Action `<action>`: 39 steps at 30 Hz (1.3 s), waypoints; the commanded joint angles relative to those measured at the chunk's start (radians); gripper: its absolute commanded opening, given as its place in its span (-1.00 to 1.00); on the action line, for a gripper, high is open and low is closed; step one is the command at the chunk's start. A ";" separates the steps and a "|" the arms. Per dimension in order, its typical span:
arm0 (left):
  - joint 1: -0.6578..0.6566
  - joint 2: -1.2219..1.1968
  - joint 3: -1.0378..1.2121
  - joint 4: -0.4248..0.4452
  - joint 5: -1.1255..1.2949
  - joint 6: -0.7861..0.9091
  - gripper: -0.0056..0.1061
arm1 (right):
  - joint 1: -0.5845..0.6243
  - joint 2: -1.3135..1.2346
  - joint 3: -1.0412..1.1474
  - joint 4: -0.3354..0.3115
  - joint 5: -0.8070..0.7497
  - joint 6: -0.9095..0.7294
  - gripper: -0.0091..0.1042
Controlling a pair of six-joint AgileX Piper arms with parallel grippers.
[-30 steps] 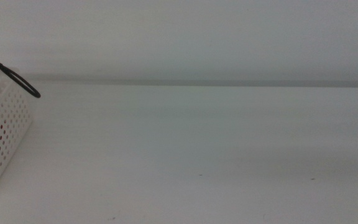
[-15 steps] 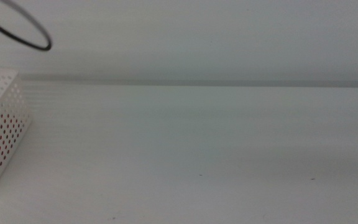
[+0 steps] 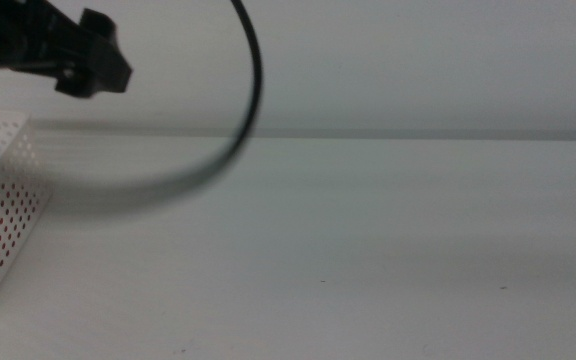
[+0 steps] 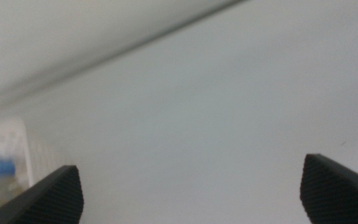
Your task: Use arms to grab the bottles and put them into the dustbin to the left of the table.
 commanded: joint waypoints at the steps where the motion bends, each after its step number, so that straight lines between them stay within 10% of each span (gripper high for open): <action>1: -0.108 -0.107 0.078 0.083 -0.099 -0.105 0.78 | 0.000 -0.002 0.007 -0.003 -0.011 -0.008 0.63; 8: -0.311 -0.354 0.277 0.241 -0.311 -0.269 0.78 | 0.000 -0.002 0.007 -0.003 -0.011 -0.008 0.63; 39: -0.170 -0.525 0.433 0.077 -0.434 -0.058 0.78 | 0.000 -0.002 0.007 -0.003 -0.011 -0.008 0.63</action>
